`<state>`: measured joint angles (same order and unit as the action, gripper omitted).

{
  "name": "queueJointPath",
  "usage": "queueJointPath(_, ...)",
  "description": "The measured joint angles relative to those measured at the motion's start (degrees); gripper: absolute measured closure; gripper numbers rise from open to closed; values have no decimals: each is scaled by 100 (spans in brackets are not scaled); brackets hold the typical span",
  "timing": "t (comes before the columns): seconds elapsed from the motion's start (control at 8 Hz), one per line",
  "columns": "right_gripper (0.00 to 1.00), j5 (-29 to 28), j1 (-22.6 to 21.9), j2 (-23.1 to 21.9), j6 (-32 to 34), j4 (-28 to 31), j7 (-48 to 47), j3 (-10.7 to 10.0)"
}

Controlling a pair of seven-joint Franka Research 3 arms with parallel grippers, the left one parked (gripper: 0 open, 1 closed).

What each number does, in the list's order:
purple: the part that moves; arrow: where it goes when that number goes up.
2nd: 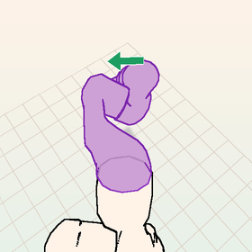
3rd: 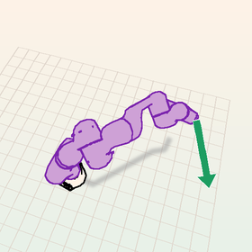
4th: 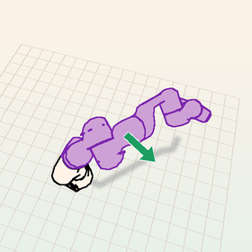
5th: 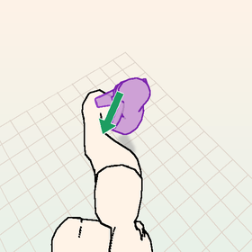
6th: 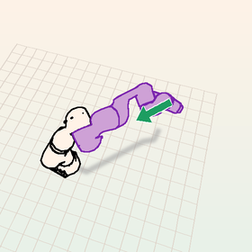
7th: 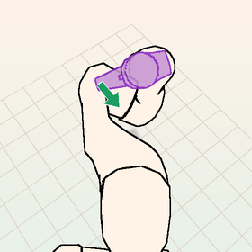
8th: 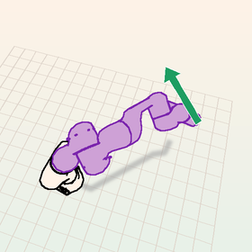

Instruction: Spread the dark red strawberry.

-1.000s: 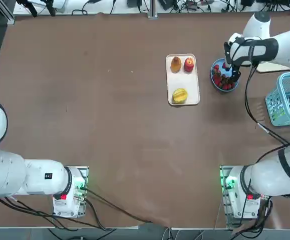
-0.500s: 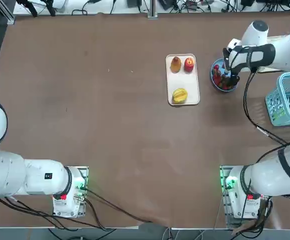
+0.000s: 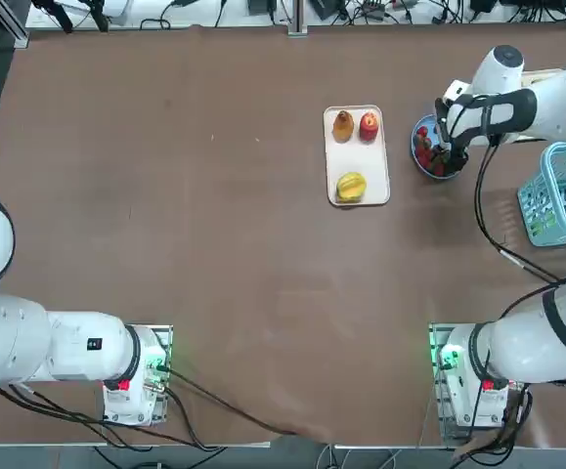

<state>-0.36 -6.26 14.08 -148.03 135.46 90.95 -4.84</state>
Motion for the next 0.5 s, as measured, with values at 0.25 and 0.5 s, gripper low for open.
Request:
queueJointPath(0.25, 25, 0, 11, 0, 4, 4, 6, -18)
queueJointPath(0.5, 35, 0, 28, -2, 3, 3, 9, -24)
